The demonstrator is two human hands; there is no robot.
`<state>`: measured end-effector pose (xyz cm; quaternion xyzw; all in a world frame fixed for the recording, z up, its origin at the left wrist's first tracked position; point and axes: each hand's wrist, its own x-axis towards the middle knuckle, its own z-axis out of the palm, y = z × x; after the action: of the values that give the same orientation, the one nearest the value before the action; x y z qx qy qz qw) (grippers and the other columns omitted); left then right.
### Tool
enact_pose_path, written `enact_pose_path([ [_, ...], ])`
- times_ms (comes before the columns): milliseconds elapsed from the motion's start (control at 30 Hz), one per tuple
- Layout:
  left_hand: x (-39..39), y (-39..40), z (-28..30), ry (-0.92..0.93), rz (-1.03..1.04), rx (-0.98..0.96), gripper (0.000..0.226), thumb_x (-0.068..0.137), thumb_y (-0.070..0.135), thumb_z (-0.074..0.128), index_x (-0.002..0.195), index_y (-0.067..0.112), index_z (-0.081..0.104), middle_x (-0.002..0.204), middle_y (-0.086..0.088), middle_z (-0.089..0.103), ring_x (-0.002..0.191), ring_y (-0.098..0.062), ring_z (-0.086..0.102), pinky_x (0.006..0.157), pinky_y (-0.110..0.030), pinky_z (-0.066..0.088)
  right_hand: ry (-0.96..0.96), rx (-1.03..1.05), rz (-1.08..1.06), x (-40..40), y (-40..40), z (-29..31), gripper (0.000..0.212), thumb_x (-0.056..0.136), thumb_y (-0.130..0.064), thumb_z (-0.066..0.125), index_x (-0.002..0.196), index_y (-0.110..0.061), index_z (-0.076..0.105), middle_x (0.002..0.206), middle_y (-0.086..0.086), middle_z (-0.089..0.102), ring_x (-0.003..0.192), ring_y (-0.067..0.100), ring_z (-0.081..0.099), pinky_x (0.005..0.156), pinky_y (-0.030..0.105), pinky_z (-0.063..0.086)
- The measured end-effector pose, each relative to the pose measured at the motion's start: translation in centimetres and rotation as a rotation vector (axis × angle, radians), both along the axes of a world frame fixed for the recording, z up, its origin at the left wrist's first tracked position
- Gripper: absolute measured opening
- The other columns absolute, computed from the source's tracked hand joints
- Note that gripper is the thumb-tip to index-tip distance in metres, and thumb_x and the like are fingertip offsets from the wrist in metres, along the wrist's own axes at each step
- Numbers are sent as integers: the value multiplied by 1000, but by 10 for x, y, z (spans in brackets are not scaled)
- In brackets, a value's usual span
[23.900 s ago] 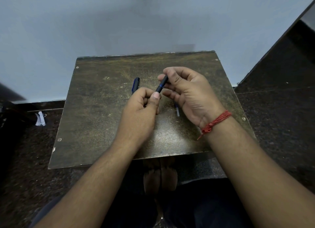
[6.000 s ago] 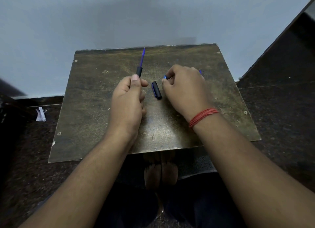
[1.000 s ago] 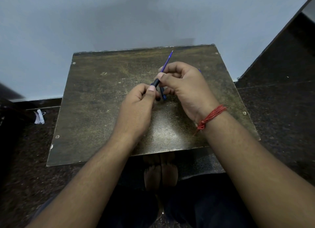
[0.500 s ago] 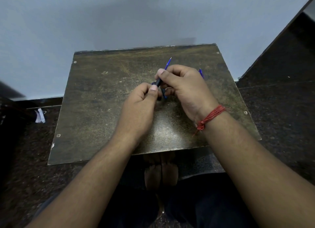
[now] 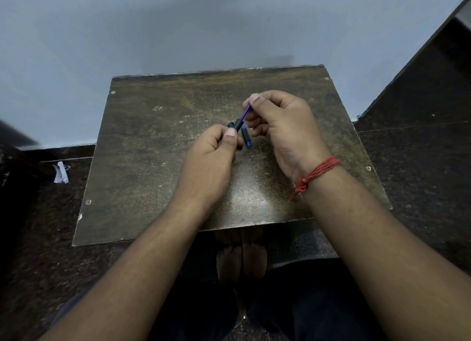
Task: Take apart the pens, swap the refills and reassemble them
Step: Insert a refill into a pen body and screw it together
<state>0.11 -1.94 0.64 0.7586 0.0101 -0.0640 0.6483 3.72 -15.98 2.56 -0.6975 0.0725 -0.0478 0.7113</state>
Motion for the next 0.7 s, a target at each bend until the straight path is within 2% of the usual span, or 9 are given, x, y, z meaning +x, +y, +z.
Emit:
enact_pose_path([
  [100,0,0,-1,3,1,-23,30,95,47,47,82,27,65,51,15,43,48,-7,33,54,-31,27,-1,-2,22,-1,0,0,21,98,-16,59,83,-10,73,73,2,68,71,12,63,61,27,50],
  [200,1,0,0,-9,3,-15,31,95,48,46,83,28,66,52,15,43,49,-7,33,54,-32,28,-17,-87,42,-1,-2,-1,24,99,-27,59,87,-11,73,76,0,69,71,9,63,64,29,52],
  [300,2,1,1,-19,21,-26,30,95,46,46,80,31,67,52,15,43,48,-8,32,54,-32,27,-58,-378,-46,0,-8,-1,28,99,-39,55,92,-17,71,82,-4,71,73,9,62,70,34,53],
  [367,3,3,2,-17,37,-40,30,97,45,46,79,32,67,52,15,42,47,-7,31,52,-30,27,-135,-656,-84,0,-10,0,21,98,-36,57,94,-20,69,88,-5,68,84,13,62,77,32,51],
  [467,4,4,2,-20,50,-62,30,97,44,46,81,29,66,52,14,40,47,-8,29,51,-29,25,-156,-1014,1,-1,-4,1,10,94,-30,60,94,-22,67,95,-4,65,98,21,56,86,36,46],
  [567,5,3,3,-26,63,-68,29,95,44,47,81,27,65,53,13,40,48,-10,29,52,-30,24,-96,-1184,88,-3,5,-1,14,92,-31,60,99,-20,64,101,-1,66,104,26,52,90,40,46],
  [700,4,4,3,-25,63,-73,30,95,44,47,77,32,67,54,14,41,48,-9,30,52,-30,25,-56,-1246,115,-5,9,0,17,92,-29,60,104,-16,60,106,4,67,108,28,53,85,39,47],
])
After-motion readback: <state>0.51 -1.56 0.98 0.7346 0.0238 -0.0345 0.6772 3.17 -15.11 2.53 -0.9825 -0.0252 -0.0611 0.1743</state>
